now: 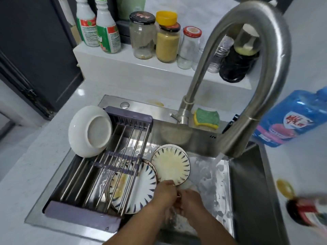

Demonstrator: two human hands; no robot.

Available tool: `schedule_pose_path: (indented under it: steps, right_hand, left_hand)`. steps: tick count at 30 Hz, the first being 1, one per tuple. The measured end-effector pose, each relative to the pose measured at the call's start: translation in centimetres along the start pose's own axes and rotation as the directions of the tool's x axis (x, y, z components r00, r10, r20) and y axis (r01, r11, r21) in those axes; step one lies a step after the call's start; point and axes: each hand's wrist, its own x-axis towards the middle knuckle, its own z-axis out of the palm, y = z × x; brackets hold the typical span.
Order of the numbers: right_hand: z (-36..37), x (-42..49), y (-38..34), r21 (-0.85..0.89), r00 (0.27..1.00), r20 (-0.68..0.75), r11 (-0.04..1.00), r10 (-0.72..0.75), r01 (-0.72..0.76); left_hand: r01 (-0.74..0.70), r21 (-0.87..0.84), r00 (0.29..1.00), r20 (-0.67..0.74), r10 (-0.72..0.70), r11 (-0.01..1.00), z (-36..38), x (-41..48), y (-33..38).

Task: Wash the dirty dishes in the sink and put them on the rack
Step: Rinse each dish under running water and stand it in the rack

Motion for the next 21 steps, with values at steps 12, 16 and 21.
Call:
schedule_pose_path:
  steps: [12,16,21]
  right_hand:
    - [-2.2,7.8,-0.4,0.073,0.999,0.022,0.996,-0.046,0.044]
    - [-3.1,10.8,-1.5,-0.131,0.989,0.022,0.980,-0.148,0.150]
    - [-3.7,12.0,-3.4,-0.244,0.971,0.086,0.940,-0.222,0.237]
  left_hand:
    - [0.029,-0.357,0.997,-0.056,-0.053,0.934,2.6,2.6,-1.2]
    - [0.054,-0.471,0.985,-0.117,-0.123,0.881,2.8,2.5,0.2]
    - [0.153,-0.630,0.971,-0.049,-0.236,0.762,3.8,6.4,-1.7]
